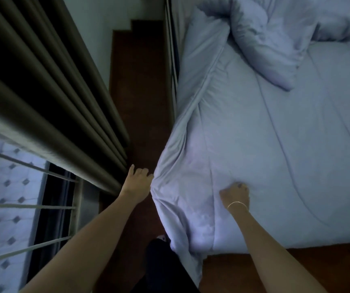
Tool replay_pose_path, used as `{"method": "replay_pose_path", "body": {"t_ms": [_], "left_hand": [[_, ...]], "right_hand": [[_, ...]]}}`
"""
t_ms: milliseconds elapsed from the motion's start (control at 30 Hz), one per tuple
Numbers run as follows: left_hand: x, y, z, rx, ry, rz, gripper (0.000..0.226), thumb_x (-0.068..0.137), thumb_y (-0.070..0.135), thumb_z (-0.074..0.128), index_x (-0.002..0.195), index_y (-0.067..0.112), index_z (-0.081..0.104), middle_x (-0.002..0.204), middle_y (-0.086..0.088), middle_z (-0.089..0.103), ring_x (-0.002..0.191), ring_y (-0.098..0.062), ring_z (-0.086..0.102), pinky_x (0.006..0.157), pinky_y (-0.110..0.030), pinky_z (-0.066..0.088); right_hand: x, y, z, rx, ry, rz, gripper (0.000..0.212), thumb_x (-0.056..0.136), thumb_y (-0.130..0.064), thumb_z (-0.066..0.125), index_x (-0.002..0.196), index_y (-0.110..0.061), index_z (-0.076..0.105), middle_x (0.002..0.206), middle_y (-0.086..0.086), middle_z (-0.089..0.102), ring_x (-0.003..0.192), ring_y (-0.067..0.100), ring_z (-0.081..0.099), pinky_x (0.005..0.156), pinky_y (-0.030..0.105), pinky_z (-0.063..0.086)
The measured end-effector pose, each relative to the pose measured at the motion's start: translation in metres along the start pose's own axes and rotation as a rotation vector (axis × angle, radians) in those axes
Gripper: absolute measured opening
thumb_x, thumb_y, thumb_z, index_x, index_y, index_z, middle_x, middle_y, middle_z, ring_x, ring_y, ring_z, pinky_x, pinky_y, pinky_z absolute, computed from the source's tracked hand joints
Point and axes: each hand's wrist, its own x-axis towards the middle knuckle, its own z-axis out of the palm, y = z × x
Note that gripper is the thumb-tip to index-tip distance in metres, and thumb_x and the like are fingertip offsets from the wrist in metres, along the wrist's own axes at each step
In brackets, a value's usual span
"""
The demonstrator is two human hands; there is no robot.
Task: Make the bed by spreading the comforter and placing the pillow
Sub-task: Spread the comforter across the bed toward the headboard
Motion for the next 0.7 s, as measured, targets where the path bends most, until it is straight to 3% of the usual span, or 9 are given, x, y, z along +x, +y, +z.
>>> {"method": "replay_pose_path", "body": {"t_ms": [167,367,500,700], "left_hand": [[0.015,-0.022,-0.041,0.024,0.050,0.004,0.050,0.099,0.030,0.031,0.147,0.021,0.021,0.158,-0.008,0.015,0.145,-0.026,0.011,0.119,-0.050,0.002],[0.069,-0.042,-0.081,0.018,0.084,0.073,0.054,0.100,0.034,0.031,0.149,0.023,0.013,0.159,-0.008,0.006,0.146,-0.027,0.004,0.118,-0.050,0.000],[0.128,-0.065,-0.121,-0.042,0.181,0.114,0.053,0.099,0.034,0.035,0.148,0.023,0.019,0.158,-0.009,0.015,0.145,-0.026,0.014,0.116,-0.051,0.004],[0.216,-0.109,-0.219,-0.029,0.283,0.175,0.052,0.098,0.036,0.036,0.147,0.023,0.024,0.156,-0.009,0.021,0.142,-0.026,0.023,0.116,-0.051,0.010]], "right_hand": [[0.004,-0.076,-0.016,0.029,-0.046,-0.230,0.081,0.091,-0.044,0.052,0.150,-0.011,0.008,0.157,0.018,0.006,0.144,0.036,0.009,0.115,0.047,0.019],[0.025,-0.151,-0.041,0.176,-0.050,-0.319,0.081,0.091,-0.050,0.048,0.150,-0.026,-0.003,0.159,0.011,-0.003,0.146,0.034,0.003,0.116,0.049,0.017],[0.064,-0.191,-0.065,0.321,-0.023,-0.283,0.084,0.088,-0.051,0.051,0.149,-0.031,-0.003,0.159,0.012,0.003,0.145,0.033,0.011,0.114,0.050,0.022],[0.131,-0.261,-0.129,0.408,0.047,-0.223,0.081,0.086,-0.049,0.057,0.149,-0.025,0.012,0.156,0.015,0.015,0.141,0.032,0.021,0.113,0.047,0.026]]}}
